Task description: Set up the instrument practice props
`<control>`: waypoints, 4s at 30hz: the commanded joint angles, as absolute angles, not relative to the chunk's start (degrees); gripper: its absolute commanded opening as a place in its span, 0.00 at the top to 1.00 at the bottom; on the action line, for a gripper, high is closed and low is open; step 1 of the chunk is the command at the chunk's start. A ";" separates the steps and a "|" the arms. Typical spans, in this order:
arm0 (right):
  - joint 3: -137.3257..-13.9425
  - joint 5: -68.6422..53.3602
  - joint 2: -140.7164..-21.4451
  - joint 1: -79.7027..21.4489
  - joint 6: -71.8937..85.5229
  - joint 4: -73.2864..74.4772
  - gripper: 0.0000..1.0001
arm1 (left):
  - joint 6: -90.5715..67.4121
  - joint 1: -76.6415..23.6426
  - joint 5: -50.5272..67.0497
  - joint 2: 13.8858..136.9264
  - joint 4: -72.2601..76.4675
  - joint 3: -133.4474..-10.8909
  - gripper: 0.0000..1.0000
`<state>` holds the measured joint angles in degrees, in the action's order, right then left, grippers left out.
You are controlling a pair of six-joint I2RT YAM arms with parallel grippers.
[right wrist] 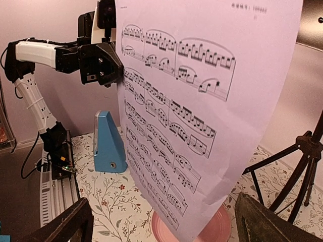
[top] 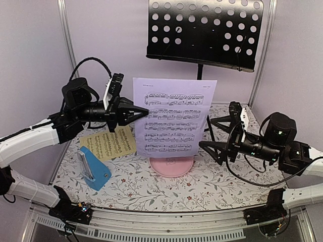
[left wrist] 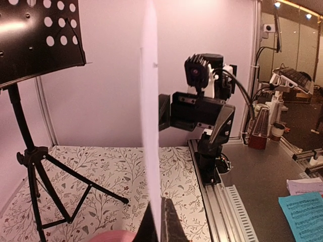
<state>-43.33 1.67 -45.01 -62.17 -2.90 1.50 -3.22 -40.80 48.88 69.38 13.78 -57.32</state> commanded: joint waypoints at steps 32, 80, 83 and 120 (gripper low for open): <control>-49.59 -18.53 -56.82 -55.41 5.06 -15.22 0.68 | -9.05 -36.65 56.57 70.81 20.50 -59.66 1.00; -86.66 23.76 -68.13 -45.25 -21.60 -14.12 1.00 | 8.65 -42.20 2.29 111.19 -9.38 -128.88 0.57; -87.13 24.12 -69.02 -44.94 -22.37 -14.40 1.00 | 8.76 -42.51 1.79 112.04 -9.34 -129.87 0.57; -86.23 25.50 -71.05 -43.30 -24.96 -17.47 1.00 | 12.86 -46.65 -5.81 114.41 -3.10 -130.64 0.69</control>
